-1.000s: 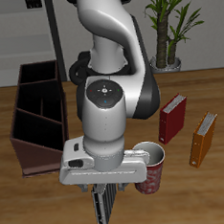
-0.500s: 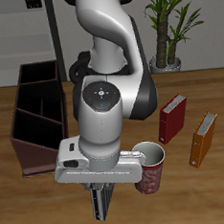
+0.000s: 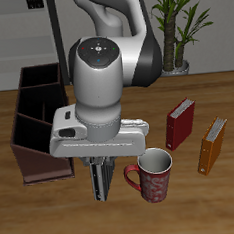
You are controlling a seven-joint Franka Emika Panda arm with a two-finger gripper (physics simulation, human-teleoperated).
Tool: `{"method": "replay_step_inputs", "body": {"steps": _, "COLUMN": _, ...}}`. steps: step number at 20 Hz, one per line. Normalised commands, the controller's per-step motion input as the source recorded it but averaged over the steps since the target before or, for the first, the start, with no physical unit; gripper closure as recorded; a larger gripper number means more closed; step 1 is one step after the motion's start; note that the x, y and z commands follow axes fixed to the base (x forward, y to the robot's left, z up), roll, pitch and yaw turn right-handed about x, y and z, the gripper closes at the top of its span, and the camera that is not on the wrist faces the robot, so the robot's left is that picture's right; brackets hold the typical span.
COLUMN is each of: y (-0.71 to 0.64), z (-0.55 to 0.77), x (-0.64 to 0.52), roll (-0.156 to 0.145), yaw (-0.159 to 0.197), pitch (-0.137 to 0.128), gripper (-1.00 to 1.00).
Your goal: Place the striped book into the right desk caddy's front compartment and place the red mug into the right desk caddy's right compartment
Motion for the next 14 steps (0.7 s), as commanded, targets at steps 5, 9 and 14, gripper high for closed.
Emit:
{"method": "replay_step_inputs", "body": {"steps": 5, "y": -0.1, "z": 0.34, "x": -0.35, "roll": -0.015, "yaw": 0.05, "pitch": 0.024, "gripper": 1.0}}
{"method": "replay_step_inputs", "body": {"steps": 9, "y": -0.14, "z": 0.33, "x": -0.49, "roll": -0.027, "yaw": 0.013, "pitch": -0.016, "gripper": 1.0}}
{"method": "replay_step_inputs", "body": {"steps": 14, "y": -0.12, "z": 0.34, "x": -0.53, "roll": 0.009, "yaw": 0.014, "pitch": -0.047, "gripper": 1.0}}
